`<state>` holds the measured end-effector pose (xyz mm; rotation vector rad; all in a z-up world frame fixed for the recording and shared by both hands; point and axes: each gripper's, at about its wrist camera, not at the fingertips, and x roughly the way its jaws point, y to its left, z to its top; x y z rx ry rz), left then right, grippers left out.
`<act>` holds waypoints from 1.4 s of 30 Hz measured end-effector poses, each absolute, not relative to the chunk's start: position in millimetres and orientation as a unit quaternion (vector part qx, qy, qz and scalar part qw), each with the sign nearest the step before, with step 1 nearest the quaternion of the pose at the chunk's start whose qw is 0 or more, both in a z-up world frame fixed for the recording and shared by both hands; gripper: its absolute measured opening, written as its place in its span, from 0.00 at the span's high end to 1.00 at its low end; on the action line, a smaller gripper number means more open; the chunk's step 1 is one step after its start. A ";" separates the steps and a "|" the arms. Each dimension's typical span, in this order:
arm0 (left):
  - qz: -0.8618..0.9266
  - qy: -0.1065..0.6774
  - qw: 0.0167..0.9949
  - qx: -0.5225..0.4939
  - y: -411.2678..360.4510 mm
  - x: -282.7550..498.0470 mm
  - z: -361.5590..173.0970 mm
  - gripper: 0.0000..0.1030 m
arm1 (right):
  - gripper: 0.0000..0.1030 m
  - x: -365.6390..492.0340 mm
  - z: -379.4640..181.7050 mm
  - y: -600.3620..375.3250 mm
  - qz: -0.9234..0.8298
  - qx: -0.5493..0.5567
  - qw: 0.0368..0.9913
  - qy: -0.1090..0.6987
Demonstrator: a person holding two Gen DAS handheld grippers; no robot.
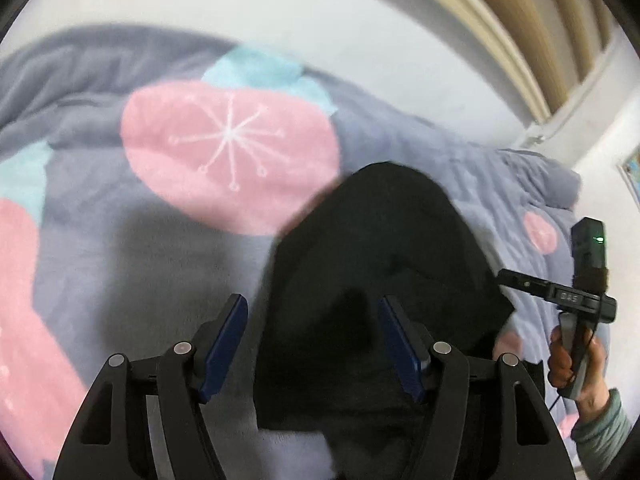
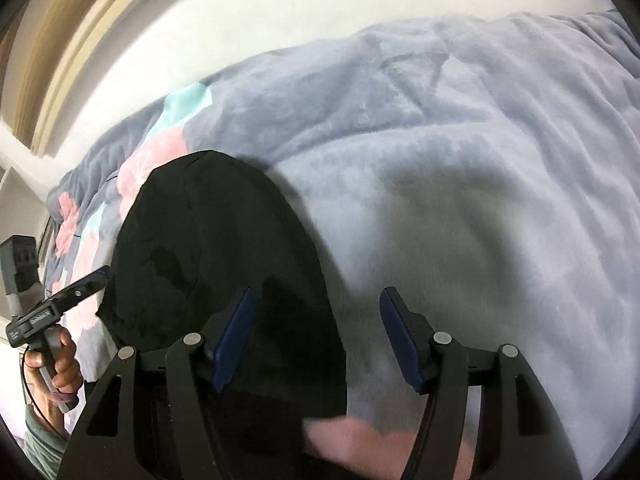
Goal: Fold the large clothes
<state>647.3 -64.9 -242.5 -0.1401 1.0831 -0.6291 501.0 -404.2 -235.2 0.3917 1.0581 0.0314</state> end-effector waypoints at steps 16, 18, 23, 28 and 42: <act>-0.312 0.498 0.807 -0.060 -97.0 634.9 -257.8 0.87 | 0.85 517.4 -236.6 -340.1 0.087 0.080 0.850 0.513; -0.332 0.472 0.815 -0.052 -90.1 613.6 -236.5 0.88 | 0.85 496.2 -217.5 -332.4 0.089 0.052 0.864 0.492; -0.376 0.413 0.829 -0.030 -67.6 540.3 -179.7 0.89 | 0.86 409.6 -161.8 -314.7 0.078 0.016 0.903 0.423; -0.387 0.384 0.838 0.017 -45.0 454.7 -142.2 0.89 | 0.86 314.3 -132.4 -290.3 0.052 0.006 0.925 0.377; -0.346 0.562 0.750 0.047 -1.4 256.6 -235.8 0.89 | 0.77 153.9 -199.1 -273.3 0.015 0.019 0.836 0.549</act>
